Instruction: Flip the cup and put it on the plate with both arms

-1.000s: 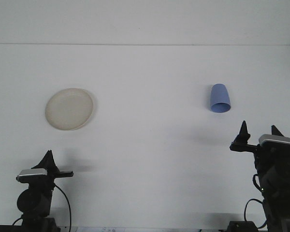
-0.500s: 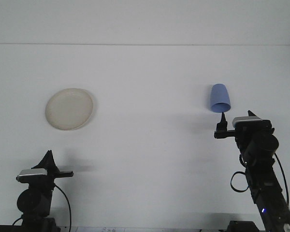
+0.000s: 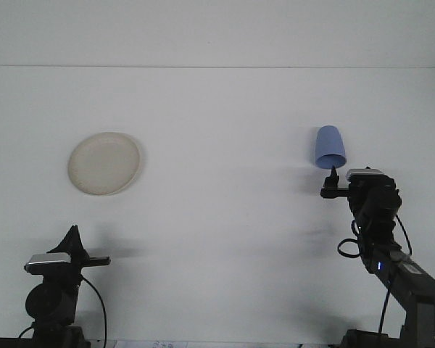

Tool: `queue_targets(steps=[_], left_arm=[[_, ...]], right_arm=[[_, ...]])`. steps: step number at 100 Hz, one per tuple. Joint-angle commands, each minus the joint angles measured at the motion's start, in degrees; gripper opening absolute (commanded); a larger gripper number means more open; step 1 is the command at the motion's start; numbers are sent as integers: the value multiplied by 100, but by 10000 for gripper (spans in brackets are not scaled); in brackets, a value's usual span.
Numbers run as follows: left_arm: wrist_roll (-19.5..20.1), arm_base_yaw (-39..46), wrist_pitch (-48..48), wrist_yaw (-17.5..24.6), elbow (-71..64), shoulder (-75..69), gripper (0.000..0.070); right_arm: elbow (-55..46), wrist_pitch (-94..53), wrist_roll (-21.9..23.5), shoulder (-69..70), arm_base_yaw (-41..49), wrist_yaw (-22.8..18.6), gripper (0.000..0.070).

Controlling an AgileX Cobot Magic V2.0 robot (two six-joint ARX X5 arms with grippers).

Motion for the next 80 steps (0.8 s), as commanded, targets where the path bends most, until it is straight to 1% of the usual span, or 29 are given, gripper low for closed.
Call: queue_targets(steps=[1, 9, 37, 54, 71, 80], left_arm=[[42, 11, 72, -26, -101, -2, 13], [42, 11, 72, -26, -101, -2, 13], [42, 11, 72, -26, -101, -2, 13], [42, 11, 72, -26, -101, -2, 13], [42, 11, 74, -26, -101, -2, 13], [42, 11, 72, -26, -101, -2, 13]], right_arm=[[61, 310, 116, 317, -33, -13, 572], [125, 614, 118, 632, -44, -13, 537], [859, 715, 26, 1523, -144, -66, 537], [1340, 590, 22, 2063, -247, -304, 537], [1766, 595, -13, 2446, -254, -332, 536], [1996, 590, -13, 2651, -254, -474, 524]])
